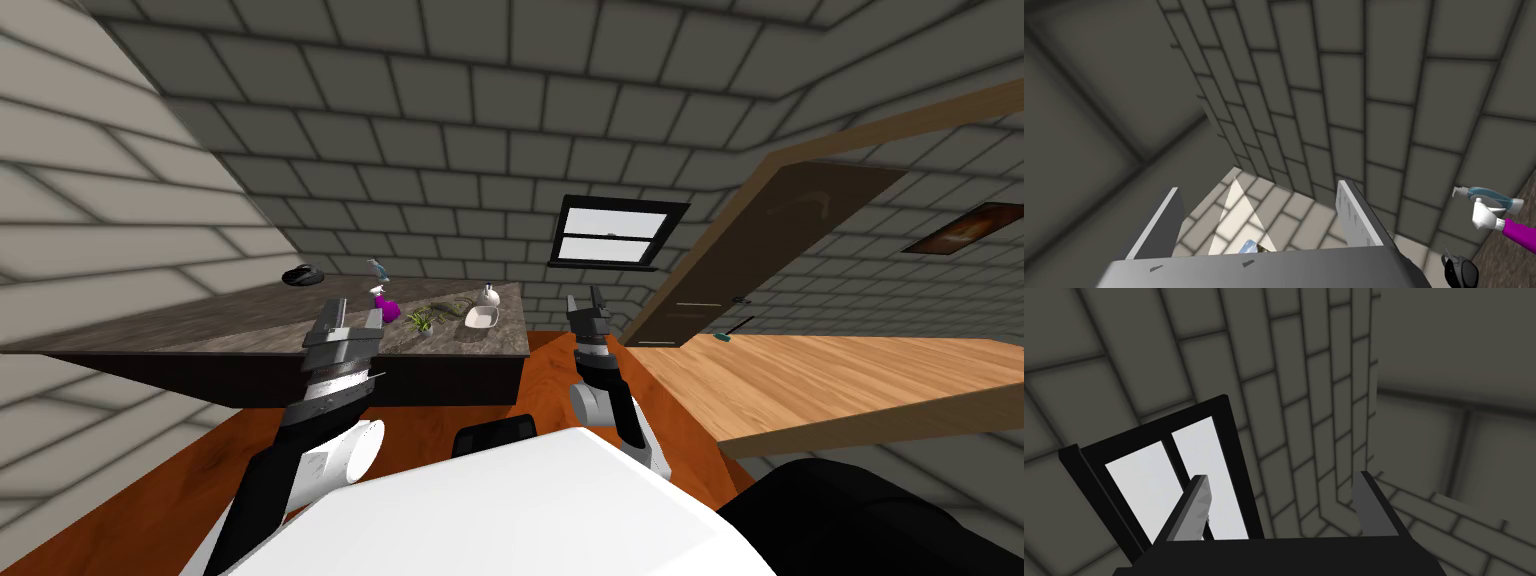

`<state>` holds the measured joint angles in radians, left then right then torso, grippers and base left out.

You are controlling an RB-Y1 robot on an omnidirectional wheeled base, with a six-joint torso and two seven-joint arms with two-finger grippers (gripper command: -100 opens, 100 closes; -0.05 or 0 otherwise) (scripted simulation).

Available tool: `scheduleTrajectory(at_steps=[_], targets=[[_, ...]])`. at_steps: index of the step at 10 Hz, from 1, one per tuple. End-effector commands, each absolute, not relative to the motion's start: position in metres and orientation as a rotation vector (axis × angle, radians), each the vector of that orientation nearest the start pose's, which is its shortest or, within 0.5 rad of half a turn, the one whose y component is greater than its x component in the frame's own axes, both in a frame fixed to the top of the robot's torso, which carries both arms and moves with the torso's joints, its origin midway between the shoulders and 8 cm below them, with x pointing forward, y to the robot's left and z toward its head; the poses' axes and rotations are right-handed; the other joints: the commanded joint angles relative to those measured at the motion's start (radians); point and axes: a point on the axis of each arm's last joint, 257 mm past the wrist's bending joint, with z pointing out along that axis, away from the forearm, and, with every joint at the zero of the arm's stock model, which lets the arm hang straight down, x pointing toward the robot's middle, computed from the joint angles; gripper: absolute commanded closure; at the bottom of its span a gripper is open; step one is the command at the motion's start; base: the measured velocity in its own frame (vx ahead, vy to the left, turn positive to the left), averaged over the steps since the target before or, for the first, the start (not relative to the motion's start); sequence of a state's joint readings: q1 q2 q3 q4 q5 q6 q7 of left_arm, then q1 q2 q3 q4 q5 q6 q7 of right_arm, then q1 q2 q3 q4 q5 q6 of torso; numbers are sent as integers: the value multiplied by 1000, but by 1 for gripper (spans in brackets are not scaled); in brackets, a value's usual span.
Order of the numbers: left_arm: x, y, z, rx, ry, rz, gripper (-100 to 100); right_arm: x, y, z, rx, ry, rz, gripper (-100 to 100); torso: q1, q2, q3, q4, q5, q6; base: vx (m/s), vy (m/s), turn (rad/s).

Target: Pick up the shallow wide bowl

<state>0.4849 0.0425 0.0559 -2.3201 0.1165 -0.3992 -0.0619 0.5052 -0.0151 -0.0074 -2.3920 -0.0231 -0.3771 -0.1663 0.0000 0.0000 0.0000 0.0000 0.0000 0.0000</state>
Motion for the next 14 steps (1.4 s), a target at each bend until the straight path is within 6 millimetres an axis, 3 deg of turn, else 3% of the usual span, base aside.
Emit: scheduleTrajectory(at_steps=[1,14], targets=[[356,301,25,-698,672,-1263,-100,340,-281,49,736,574,1461,0,0,0,0,0,0,0,3,-2,-33],[416,290,-33,-870,925,-1230,-100,340,-281,49,736,574,1461,0,0,-1,0,0,0,0,9,-3,-42]])
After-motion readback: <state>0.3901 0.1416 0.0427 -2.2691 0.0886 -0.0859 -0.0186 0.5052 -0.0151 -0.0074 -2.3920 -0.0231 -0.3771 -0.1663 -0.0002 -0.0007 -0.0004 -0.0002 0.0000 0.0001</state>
